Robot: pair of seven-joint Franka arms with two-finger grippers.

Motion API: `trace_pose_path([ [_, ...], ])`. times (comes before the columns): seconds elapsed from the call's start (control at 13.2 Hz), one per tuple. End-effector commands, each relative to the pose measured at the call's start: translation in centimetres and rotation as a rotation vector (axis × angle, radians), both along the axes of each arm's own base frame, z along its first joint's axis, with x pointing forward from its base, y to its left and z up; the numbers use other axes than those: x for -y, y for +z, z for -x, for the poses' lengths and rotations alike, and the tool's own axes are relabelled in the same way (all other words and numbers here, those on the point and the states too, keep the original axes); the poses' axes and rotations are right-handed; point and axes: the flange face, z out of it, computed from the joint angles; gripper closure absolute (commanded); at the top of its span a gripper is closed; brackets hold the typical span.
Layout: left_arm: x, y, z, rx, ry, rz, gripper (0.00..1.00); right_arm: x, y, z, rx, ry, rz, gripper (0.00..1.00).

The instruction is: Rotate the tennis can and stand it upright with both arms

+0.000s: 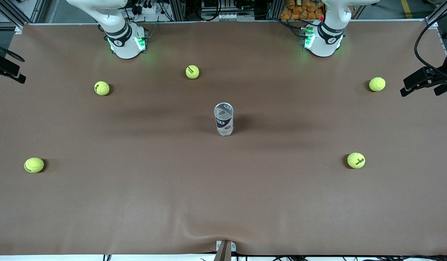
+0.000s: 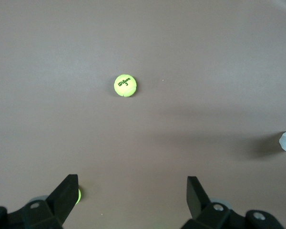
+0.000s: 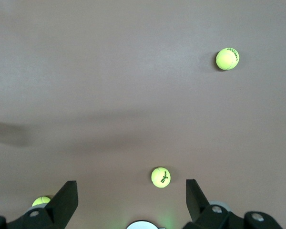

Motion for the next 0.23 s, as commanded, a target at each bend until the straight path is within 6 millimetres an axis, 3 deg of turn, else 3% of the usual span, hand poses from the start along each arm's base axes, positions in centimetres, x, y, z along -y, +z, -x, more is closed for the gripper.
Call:
trace_pose_path([
  [0.0,-0.15,0.19,0.57,-0.007,0.001,0.023,0.0,0.23,0.48,0.53,0.011,-0.002,0.008,0.0],
  [0.15,-0.06,0.26,0.64,-0.007,0.001,0.023,0.0,0.15,0.39,0.49,0.008,0.0,0.007,0.0],
])
